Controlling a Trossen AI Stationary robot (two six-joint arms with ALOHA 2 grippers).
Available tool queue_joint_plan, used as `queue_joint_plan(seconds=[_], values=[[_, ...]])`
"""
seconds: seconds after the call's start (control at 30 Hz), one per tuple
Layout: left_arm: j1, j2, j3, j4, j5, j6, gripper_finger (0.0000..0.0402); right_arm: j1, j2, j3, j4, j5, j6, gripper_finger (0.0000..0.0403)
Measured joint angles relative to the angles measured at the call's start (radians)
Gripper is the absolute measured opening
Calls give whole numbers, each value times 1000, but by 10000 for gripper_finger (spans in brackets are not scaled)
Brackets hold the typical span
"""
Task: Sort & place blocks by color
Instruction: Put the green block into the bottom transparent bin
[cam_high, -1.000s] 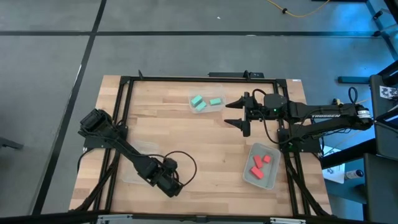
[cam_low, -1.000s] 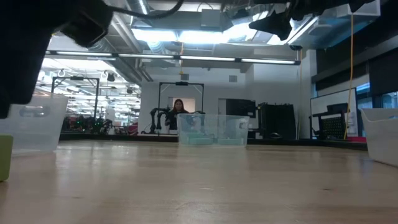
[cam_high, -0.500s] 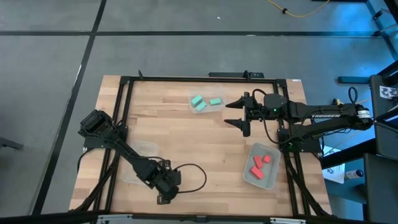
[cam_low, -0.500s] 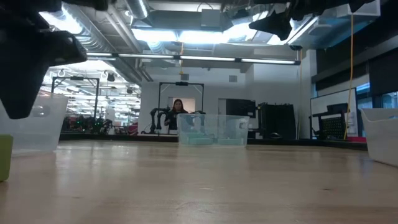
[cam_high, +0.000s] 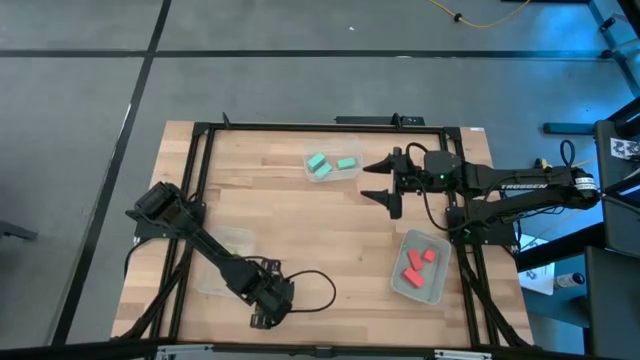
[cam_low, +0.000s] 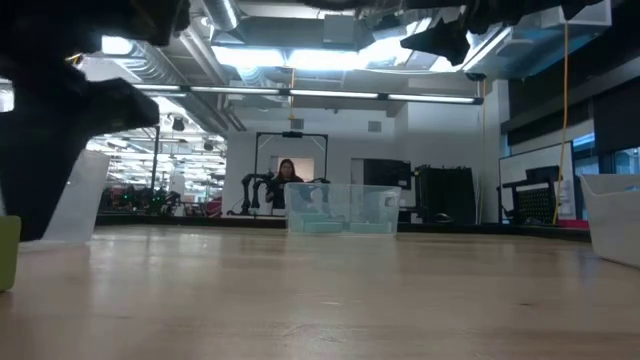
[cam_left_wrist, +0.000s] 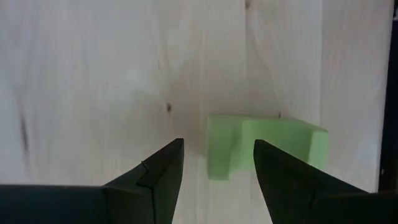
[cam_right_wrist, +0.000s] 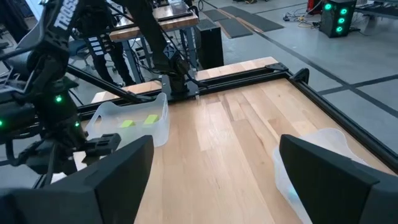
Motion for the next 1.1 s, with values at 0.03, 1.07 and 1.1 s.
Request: queue_joint_plan(seconds=[0.03,1.07,1.1], values=[[0,4,0,1,7,-1,187,0,0,0,1,4,0,351],[1,12,2,12,27,45,22,0,0,0,1,5,3,351],[1,12,2,12,27,45,22,0,0,0,1,6,3,351]])
